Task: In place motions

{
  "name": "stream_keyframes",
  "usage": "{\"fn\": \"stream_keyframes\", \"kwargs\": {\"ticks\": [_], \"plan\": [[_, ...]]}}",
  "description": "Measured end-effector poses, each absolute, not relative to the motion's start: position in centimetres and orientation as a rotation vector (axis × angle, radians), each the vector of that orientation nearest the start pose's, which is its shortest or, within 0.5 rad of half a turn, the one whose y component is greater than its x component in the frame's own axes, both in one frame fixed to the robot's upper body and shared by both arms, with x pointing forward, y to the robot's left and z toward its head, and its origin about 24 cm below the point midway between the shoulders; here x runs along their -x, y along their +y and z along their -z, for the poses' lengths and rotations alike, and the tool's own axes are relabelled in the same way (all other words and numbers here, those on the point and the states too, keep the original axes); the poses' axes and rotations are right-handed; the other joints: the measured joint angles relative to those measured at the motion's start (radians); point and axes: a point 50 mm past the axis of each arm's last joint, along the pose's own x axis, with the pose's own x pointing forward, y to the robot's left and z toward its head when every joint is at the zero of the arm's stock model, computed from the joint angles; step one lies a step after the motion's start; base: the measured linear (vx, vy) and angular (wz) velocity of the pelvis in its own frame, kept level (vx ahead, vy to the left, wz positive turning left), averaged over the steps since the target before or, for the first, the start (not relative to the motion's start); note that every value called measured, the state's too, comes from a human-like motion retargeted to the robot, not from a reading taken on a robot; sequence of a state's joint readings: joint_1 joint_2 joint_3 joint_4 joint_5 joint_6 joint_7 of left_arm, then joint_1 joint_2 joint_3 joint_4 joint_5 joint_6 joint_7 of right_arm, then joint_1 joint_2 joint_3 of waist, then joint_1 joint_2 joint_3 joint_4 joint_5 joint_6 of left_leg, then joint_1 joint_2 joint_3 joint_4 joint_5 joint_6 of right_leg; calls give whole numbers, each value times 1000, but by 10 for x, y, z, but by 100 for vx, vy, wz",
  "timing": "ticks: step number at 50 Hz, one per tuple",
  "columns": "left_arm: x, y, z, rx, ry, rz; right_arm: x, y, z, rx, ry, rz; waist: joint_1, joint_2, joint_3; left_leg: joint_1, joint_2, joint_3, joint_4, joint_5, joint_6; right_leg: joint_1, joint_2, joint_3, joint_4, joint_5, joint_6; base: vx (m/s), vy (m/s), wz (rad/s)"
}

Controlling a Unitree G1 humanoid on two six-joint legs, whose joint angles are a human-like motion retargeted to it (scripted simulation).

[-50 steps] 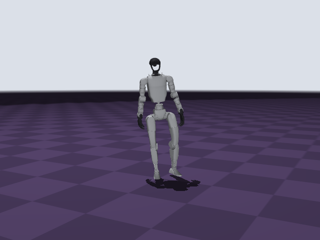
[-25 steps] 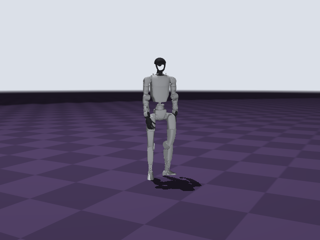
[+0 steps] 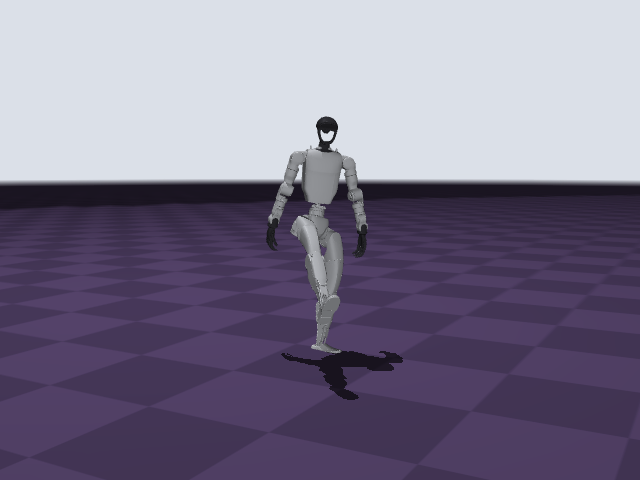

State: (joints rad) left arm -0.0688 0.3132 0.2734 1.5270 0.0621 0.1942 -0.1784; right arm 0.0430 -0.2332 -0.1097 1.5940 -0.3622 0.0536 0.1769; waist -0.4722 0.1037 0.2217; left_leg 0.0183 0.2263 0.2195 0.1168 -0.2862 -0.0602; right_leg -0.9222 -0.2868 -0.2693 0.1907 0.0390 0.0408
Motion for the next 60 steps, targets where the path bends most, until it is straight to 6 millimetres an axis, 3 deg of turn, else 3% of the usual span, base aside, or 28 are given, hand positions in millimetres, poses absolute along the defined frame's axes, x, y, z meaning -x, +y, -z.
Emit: {"fn": "stream_keyframes", "kwargs": {"ticks": [4,8,10,13,18,25,28,32,37,42,50,54,60], "plan": [[-71,263,159,83,1460,-229,63,-232,164,122,1871,-57,-62,54,26,-60,103,-35,47,14,-17,-113,-20,110,29,-6,-20,10,-2,70],[-100,249,157,63,1356,-130,88,-219,161,23,1929,-23,-47,59,6,-74,114,-69,63,11,-15,-73,-36,107,6,-13,-16,17,-2,35],[-99,242,159,48,1353,-92,95,-214,160,1,1934,-25,-39,48,-18,-54,101,-70,43,18,-15,-1,-35,76,-3,-12,-7,22,-4,7],[-86,236,164,27,1386,-65,86,-210,164,-13,1896,-44,-5,5,-63,-20,57,-41,30,12,-13,138,-7,47,-9,1,13,23,-2,-26],[-40,224,172,93,1530,-90,30,-217,174,63,1714,-93,94,-89,-127,44,-68,59,13,-29,20,371,65,24,63,45,40,12,1,-88],[55,203,169,222,1859,-162,-58,-220,171,236,1411,-206,254,-95,-219,31,-136,152,-19,-56,31,643,187,-22,272,126,-3,-1,3,-125],[85,196,165,256,1938,-179,-90,-216,165,308,1290,-267,317,-97,-248,21,-155,199,-37,-58,26,730,208,9,265,135,-13,-9,0,-118],[104,187,162,320,1961,-203,-124,-209,154,413,1147,-352,374,-102,-257,1,-184,230,-51,-54,22,818,210,33,154,138,-22,-21,-7,-100],[100,187,163,358,1935,-214,-149,-196,144,542,1026,-466,384,-121,-223,-19,-215,253,-53,-53,17,859,192,96,14,143,-17,-33,-10,-65],[77,202,167,265,1877,-177,-130,-195,152,599,1087,-542,396,-131,-206,-37,-227,261,-54,-50,12,853,168,93,-71,134,-16,-29,-13,-30],[13,230,172,138,1681,-155,-56,-194,174,437,1375,-529,415,-163,-212,-62,-250,257,-71,-28,-1,829,141,85,-82,131,39,-20,-15,7],[-5,221,174,149,1630,-135,-23,-199,178,346,1522,-446,420,-150,-212,-59,-236,269,-77,-17,-6,843,146,57,-91,115,33,-18,-10,24],[-9,208,176,161,1616,-37,8,-210,176,335,1688,-369,387,-119,-230,-56,-212,268,-72,3,-12,863,159,23,-100,104,28,-9,-6,20]]}}
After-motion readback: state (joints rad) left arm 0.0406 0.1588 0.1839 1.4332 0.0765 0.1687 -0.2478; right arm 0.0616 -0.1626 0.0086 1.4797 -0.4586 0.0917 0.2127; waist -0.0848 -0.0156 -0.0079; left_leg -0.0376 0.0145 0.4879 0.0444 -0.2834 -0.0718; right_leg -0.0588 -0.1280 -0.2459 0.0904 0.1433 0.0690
